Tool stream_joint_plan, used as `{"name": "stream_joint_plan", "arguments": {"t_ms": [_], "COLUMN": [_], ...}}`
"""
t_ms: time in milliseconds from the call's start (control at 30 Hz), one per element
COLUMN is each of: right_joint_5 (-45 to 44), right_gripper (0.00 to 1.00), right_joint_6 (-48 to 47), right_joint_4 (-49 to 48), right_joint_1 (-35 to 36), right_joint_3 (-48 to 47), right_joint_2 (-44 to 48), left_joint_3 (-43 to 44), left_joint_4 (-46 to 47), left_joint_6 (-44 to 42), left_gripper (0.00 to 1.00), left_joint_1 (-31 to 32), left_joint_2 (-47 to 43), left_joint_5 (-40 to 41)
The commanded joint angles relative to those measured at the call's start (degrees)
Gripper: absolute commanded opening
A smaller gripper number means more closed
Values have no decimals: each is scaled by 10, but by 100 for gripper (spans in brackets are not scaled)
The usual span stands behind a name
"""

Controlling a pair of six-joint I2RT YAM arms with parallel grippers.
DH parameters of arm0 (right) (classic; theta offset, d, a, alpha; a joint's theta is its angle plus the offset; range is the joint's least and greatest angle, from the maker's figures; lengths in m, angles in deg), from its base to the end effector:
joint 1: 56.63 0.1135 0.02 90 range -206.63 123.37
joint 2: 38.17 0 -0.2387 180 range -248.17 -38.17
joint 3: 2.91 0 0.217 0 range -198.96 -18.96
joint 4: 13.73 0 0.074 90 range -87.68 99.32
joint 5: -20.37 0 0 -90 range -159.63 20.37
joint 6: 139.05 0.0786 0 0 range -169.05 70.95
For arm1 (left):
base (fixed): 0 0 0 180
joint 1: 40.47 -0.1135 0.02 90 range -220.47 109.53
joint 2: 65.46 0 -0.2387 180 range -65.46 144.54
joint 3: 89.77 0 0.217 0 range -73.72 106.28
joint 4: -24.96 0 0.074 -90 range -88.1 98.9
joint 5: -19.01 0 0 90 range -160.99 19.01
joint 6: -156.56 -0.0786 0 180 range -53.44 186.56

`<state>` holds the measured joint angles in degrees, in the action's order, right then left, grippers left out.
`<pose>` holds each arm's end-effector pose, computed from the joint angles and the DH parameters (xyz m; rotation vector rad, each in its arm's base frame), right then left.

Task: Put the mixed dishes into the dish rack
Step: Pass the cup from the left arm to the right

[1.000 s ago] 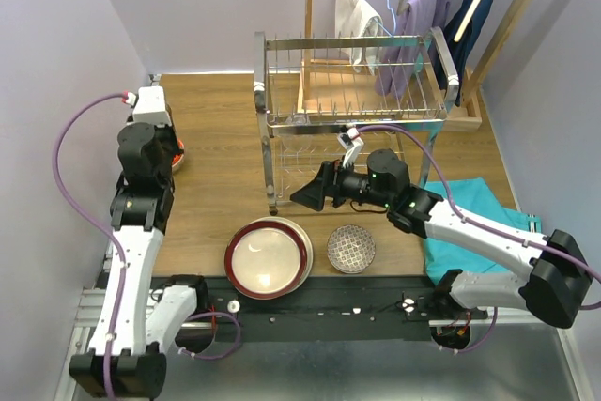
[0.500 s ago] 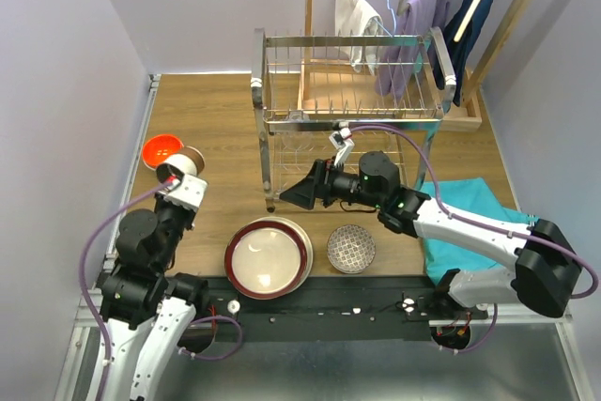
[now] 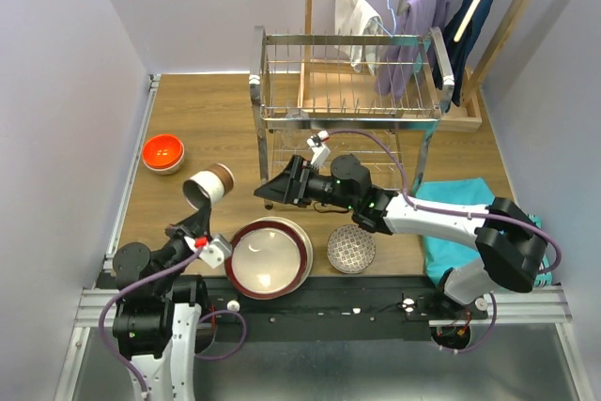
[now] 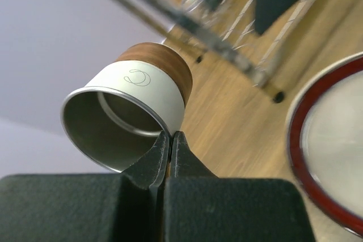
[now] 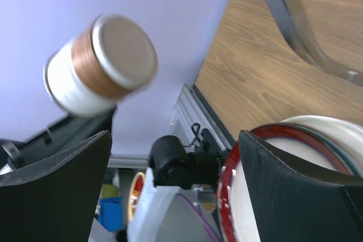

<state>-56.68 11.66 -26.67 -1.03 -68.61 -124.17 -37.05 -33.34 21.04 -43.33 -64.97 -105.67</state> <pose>0.1867 0.3039 0.2570 -0.1106 2.0137 1.6188 0.0542 -0.0421 0.2724 0.9991 1.3251 0.1337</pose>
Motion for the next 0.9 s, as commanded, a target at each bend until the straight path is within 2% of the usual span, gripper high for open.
{"name": "stream_joint_plan", "arguments": {"t_ms": [0,300,500,700,800,867], "right_joint_5": [-40,-48,-35,-41,-39,-31], "right_gripper": [100,100,100,100,100,100], "right_joint_6": [84,136,159,208,229,234], "right_joint_4": [11,27,44,103,97,80], "right_joint_1": [10,22,32,33,34,35], "right_joint_3": [-43,-79,-97,-74,-57,-52], "right_joint_2": [-15,-36,-54,-37,-24,-29], "left_joint_3": [22,-4,-18,-29,-40,-44], "left_joint_4": [-84,-84,-41,-33,-23,-23], "left_joint_6": [-68,-90,-82,-135,-161,-185], "left_gripper": [0,0,0,0,0,0], "left_joint_1": [-18,-25,-35,-48,-54,-62], "left_joint_2": [-43,-59,-65,-94,-103,-108], "left_joint_5": [-183,-211,-226,-203,-198,-224]}}
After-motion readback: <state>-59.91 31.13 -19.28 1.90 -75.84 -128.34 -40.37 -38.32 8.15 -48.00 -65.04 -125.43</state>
